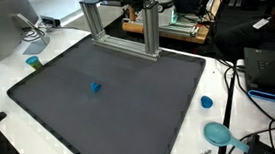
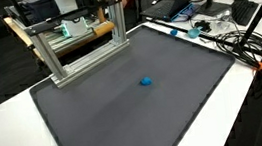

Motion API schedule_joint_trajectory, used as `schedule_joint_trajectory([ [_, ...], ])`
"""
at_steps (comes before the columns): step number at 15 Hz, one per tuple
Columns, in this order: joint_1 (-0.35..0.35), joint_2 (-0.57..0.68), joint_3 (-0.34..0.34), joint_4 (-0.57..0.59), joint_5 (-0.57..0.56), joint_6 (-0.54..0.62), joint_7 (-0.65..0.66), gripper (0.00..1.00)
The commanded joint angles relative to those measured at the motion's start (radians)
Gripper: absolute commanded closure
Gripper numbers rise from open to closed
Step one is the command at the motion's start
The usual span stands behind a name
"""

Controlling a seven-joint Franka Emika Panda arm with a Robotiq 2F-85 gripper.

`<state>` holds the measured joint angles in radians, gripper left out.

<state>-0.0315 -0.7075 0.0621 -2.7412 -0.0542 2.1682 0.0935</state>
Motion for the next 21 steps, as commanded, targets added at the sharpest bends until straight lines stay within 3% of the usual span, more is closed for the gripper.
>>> schedule_joint_trajectory([
  [1,-0.01,-0.014,0.032,0.008,-0.023,-0.041,0.055,0.17],
  [3,-0.01,-0.015,0.046,0.009,-0.026,-0.046,0.076,0.23],
  [5,-0.009,-0.013,0.055,0.011,-0.028,-0.046,0.094,0.37],
  [6,-0.007,-0.011,0.059,0.011,-0.028,-0.041,0.1,0.35],
  [7,-0.007,-0.006,0.061,0.013,-0.031,-0.04,0.103,0.41],
  [9,-0.011,0.002,0.059,0.018,-0.036,-0.031,0.112,0.66],
  [11,-0.014,0.01,0.056,0.025,-0.038,-0.017,0.114,0.7],
  [19,0.042,0.049,-0.041,0.076,0.044,-0.108,-0.041,0.71],
  [20,0.047,0.048,-0.054,0.081,0.056,-0.116,-0.062,0.37],
  [21,0.051,0.05,-0.067,0.087,0.069,-0.129,-0.084,0.5],
])
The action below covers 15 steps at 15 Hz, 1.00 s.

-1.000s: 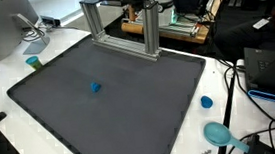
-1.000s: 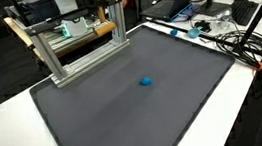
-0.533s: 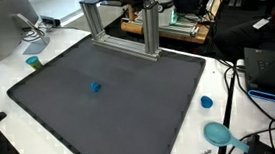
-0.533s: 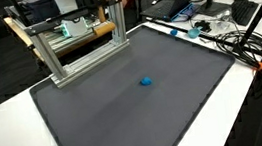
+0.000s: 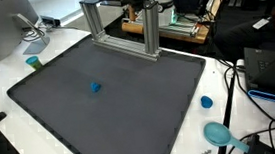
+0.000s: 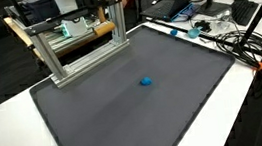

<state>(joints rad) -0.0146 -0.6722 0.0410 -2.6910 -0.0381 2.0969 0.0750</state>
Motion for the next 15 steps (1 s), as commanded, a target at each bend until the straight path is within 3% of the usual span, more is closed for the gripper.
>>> schedule_joint_trajectory([
  [1,0.036,0.017,-0.054,0.041,0.063,-0.066,-0.079,0.48],
  [2,0.035,0.019,-0.06,0.045,0.068,-0.071,-0.088,0.53],
  [3,0.032,0.02,-0.065,0.049,0.067,-0.071,-0.094,0.72],
  [4,0.031,0.022,-0.07,0.052,0.066,-0.073,-0.101,0.78],
  [10,0.011,0.025,-0.051,0.049,0.037,0.016,-0.079,0.79],
  [15,-0.04,0.127,-0.029,0.17,-0.051,0.125,-0.045,0.79],
])
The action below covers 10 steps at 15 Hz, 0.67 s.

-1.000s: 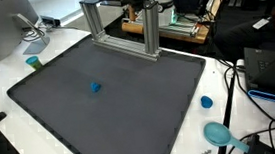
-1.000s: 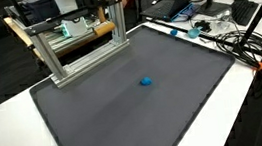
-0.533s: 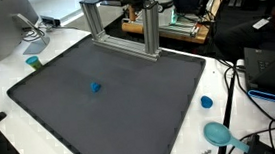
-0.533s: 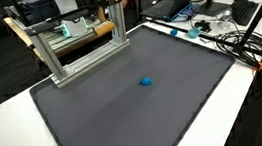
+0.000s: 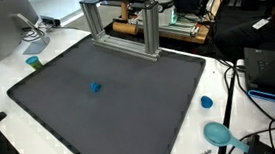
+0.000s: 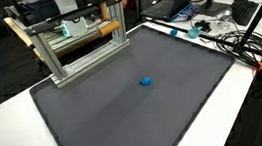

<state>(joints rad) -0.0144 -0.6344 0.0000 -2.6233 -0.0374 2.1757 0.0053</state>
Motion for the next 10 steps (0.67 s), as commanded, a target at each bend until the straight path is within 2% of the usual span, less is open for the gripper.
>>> schedule_joint_trajectory([
  [1,-0.046,0.127,0.002,0.145,-0.056,0.061,0.026,0.79],
  [7,-0.093,0.421,-0.036,0.45,-0.037,0.128,0.065,0.79],
  [10,-0.113,0.572,-0.039,0.546,-0.065,0.17,0.163,0.79],
])
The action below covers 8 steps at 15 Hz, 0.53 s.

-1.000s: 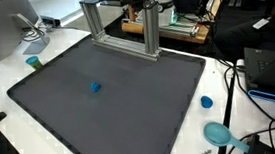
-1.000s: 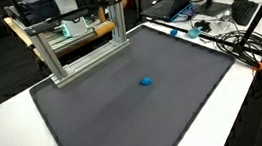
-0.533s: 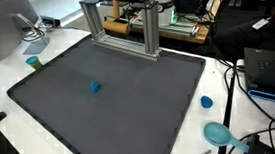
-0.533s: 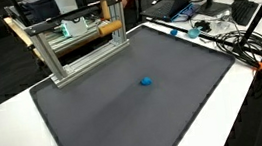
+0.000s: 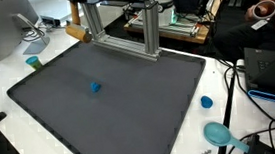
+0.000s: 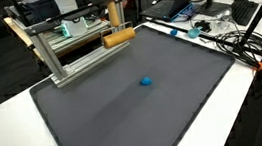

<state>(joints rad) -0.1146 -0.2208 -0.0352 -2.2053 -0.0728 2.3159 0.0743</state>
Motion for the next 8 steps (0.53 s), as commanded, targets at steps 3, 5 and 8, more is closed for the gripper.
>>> schedule_joint_trajectory([
  [3,-0.004,0.272,-0.024,0.192,0.019,0.047,0.147,0.79],
  [5,-0.001,0.292,-0.032,0.196,0.082,0.009,0.106,0.79],
  [8,0.004,0.306,-0.036,0.172,0.057,0.041,0.116,0.54],
])
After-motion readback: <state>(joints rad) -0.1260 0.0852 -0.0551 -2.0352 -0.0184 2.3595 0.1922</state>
